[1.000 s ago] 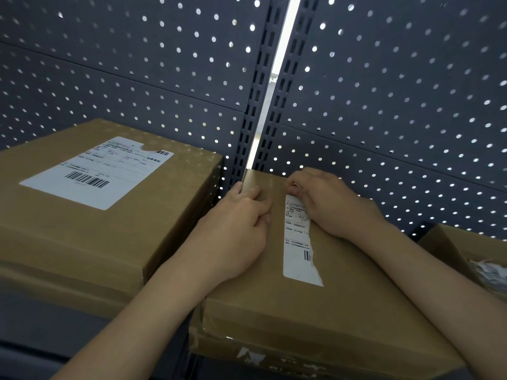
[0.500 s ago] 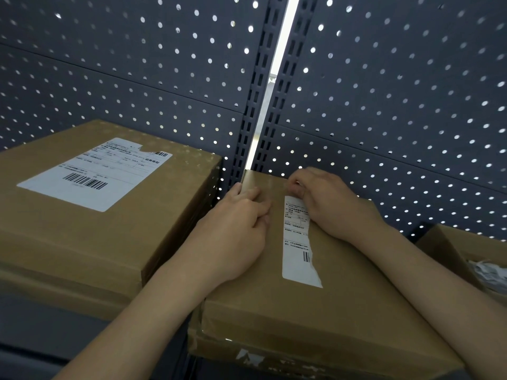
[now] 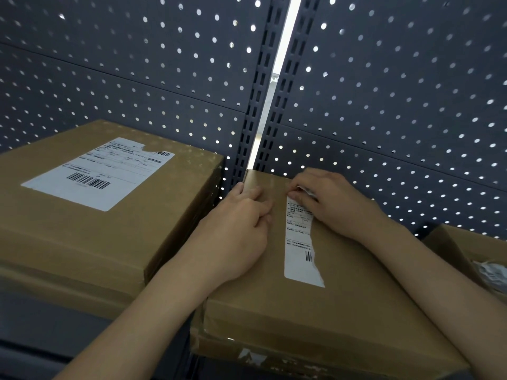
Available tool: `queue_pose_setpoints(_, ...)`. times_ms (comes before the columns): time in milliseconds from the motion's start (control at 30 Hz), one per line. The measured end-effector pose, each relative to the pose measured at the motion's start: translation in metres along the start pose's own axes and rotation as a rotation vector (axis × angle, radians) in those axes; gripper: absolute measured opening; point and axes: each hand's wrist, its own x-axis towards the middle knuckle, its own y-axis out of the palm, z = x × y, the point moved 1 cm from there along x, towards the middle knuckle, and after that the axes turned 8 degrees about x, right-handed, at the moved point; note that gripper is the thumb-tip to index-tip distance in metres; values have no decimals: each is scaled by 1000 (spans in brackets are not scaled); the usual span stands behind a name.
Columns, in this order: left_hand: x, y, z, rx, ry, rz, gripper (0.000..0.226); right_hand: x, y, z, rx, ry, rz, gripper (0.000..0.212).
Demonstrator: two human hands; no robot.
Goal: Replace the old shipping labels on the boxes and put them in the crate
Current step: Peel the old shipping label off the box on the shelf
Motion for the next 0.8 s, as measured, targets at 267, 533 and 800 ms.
queue_pose_setpoints(267,-1,-1,-1,4,-2,-10,40,3,2,9,-179,43,89,20)
queue_pose_setpoints(533,-1,0,-1,-9,-3,-21,39,-4,0,0,11,44,4,19)
queue_pose_setpoints(800,0,2,2,-36,13,-25,39,1,1,7,-72,70,22,13)
